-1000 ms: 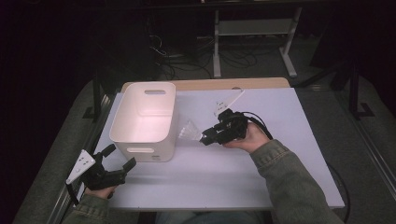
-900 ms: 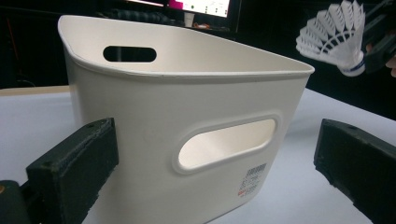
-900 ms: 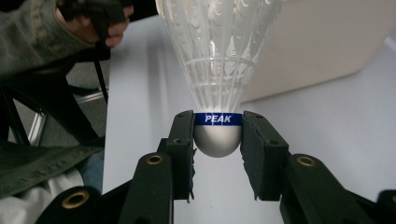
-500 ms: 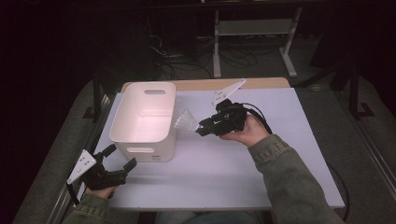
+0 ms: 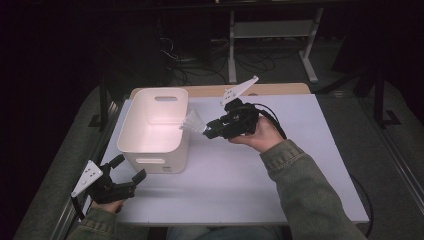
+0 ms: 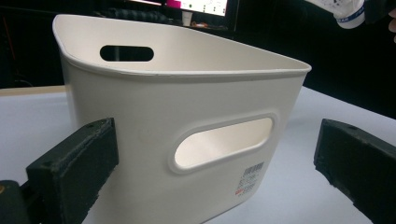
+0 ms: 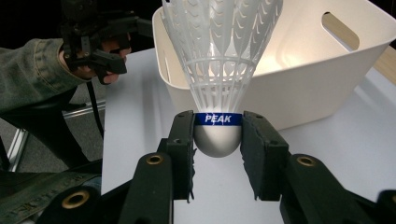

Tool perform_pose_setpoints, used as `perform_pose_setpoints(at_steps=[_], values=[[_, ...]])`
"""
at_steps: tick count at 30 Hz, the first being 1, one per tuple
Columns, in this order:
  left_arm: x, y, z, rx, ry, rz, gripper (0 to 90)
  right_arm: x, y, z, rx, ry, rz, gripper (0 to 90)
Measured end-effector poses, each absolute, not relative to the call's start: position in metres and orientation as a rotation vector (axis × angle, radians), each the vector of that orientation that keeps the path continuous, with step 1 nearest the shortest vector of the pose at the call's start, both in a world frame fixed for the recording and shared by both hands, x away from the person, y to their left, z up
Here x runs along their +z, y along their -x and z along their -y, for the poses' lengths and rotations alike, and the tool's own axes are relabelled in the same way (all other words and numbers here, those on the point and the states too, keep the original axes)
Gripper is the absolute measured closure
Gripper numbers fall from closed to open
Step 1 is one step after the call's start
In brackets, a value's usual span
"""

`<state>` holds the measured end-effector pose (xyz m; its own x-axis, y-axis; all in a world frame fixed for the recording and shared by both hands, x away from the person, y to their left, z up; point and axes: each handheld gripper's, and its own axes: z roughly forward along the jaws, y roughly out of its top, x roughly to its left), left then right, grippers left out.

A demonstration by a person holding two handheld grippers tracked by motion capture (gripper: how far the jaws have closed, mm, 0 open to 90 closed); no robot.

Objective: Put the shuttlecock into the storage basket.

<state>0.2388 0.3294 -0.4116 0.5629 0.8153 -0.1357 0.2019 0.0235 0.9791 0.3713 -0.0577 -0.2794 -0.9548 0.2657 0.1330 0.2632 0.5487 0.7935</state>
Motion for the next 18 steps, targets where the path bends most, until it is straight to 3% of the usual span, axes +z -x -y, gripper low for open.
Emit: perform_pose_setpoints(at_steps=[18], values=[[-0.411, -0.238, -0.33, 0.59, -1.498, -0.92, 0.0, -0.26, -0.378, 0.041, 1.451, -0.469, -2.723, 64.1]])
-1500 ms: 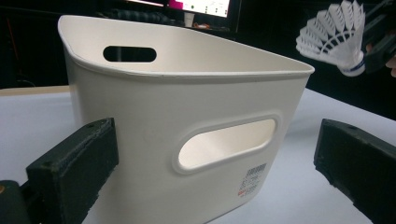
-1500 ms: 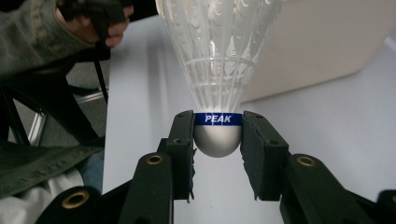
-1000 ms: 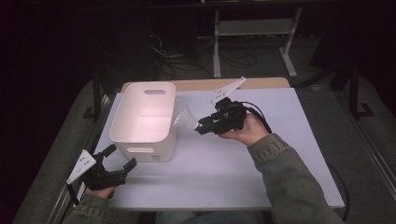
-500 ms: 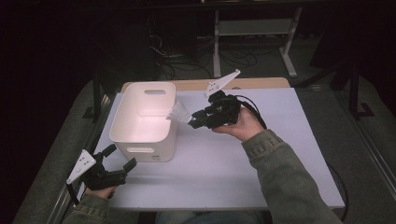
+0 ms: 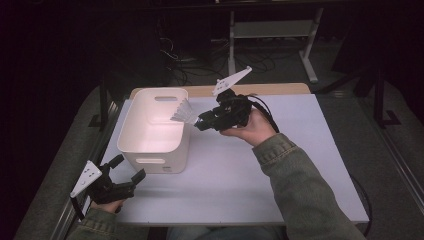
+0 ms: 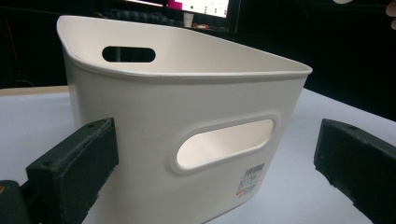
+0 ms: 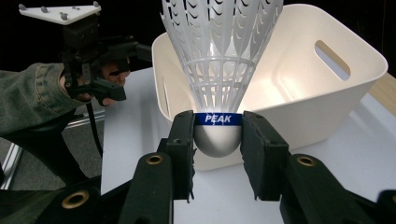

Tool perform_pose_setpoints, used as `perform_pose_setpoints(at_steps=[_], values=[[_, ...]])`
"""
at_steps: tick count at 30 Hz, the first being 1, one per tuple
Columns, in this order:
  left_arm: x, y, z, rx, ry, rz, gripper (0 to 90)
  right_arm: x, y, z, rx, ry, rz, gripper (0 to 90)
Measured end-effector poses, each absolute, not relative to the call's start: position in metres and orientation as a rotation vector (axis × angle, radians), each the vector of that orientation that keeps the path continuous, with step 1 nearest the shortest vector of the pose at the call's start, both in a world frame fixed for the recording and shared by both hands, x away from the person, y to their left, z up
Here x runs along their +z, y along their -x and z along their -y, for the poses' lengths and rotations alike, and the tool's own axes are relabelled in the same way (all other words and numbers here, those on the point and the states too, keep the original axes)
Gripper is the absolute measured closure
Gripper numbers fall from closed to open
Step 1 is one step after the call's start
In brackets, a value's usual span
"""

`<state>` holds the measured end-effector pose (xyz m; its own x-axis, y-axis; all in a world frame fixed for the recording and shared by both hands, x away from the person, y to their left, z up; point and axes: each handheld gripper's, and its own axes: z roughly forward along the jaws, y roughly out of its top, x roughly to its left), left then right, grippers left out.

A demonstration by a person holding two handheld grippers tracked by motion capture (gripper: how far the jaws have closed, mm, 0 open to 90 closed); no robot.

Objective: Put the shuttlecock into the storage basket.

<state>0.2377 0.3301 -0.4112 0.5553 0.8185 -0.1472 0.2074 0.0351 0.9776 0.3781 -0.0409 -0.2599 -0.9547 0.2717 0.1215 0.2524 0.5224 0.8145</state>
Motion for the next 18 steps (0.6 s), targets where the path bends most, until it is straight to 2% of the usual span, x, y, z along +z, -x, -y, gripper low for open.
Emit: perform_pose_setpoints(at_steps=[18], values=[[-0.411, -0.238, -0.33, 0.587, -1.486, -0.915, 0.0, -0.255, -0.391, 0.017, 1.514, -0.467, -2.712, 64.0]])
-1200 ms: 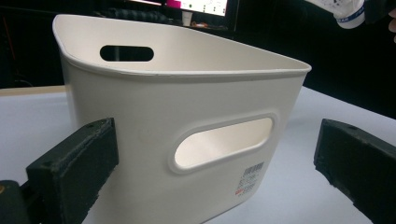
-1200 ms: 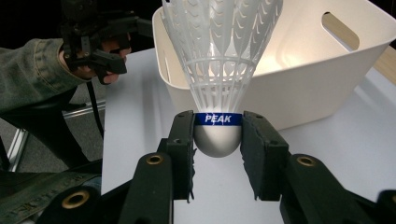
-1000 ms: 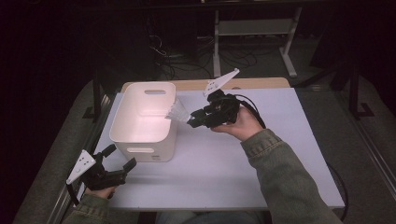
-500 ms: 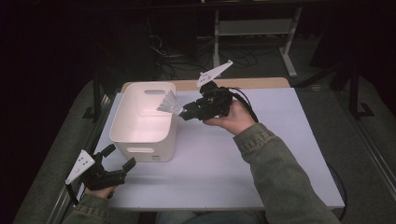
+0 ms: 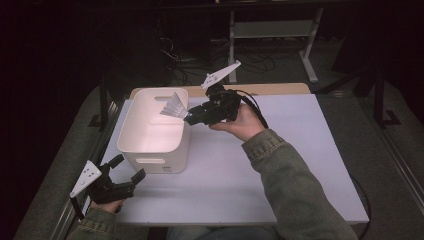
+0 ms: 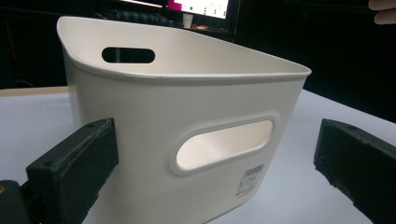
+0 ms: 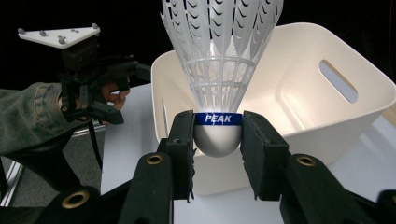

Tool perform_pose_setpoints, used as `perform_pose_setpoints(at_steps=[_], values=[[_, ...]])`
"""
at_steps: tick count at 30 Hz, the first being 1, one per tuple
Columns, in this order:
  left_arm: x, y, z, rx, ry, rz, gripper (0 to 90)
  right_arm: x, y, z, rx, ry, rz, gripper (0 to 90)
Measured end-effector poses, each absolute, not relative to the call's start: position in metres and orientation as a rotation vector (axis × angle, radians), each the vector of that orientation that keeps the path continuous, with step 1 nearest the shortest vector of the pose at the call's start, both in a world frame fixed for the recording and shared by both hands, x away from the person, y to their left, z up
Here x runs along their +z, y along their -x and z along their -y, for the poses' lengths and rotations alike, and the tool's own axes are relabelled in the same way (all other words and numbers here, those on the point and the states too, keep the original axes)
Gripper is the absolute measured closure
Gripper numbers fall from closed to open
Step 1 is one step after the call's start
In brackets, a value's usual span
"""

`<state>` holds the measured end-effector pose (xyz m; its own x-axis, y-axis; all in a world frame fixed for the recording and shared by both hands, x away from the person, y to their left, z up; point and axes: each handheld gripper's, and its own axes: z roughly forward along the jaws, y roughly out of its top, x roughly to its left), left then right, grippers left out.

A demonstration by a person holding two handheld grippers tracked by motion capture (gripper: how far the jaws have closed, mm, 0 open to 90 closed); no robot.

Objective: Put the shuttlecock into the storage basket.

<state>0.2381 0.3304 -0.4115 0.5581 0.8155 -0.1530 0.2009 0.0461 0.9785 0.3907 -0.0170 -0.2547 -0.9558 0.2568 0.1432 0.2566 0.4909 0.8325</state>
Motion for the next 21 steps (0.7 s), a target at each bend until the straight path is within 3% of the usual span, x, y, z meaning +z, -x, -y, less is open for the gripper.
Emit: perform_pose_setpoints(at_steps=[21], values=[[-0.412, -0.238, -0.331, 0.582, -1.485, -0.908, 0.0, -0.27, -0.4, -0.022, 1.594, -0.464, -2.747, 64.1]])
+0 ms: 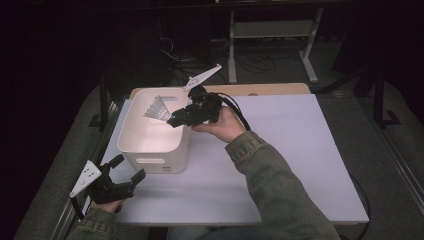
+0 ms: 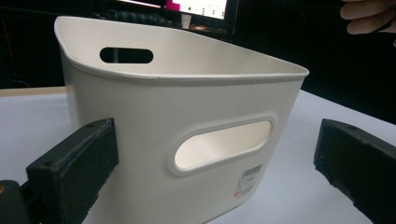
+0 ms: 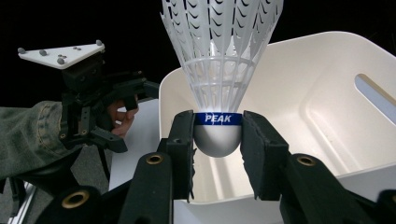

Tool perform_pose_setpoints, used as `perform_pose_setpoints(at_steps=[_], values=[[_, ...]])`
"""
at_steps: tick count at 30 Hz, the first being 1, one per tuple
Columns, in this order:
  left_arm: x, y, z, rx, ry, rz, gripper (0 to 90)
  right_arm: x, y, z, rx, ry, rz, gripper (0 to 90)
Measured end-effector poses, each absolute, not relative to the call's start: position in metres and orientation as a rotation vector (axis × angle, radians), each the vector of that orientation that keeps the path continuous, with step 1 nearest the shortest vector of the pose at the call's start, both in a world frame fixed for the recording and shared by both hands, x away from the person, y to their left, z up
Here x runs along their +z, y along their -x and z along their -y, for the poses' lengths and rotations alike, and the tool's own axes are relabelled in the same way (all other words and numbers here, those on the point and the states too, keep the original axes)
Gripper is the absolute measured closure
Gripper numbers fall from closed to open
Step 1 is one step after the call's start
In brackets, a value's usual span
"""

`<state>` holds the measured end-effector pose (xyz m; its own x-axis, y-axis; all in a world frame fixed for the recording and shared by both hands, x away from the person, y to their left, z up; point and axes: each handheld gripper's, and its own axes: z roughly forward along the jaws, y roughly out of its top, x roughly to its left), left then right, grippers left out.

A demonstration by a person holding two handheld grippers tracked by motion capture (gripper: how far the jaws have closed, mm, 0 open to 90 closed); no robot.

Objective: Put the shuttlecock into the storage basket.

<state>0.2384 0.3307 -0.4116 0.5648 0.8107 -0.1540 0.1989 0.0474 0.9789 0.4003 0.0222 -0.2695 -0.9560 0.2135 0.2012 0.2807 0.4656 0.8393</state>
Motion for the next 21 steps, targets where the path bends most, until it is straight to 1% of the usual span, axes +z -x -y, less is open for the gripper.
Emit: perform_pose_setpoints(at_steps=[9, 21], values=[[-0.412, -0.239, -0.331, 0.584, -1.487, -0.906, 0.0, -0.277, -0.407, -0.027, -1.539, 0.471, 2.595, 64.1], [-0.411, -0.238, -0.332, 0.584, -1.497, -0.909, 0.0, -0.3, -0.421, -0.033, -1.544, 0.538, 2.495, 64.1]])
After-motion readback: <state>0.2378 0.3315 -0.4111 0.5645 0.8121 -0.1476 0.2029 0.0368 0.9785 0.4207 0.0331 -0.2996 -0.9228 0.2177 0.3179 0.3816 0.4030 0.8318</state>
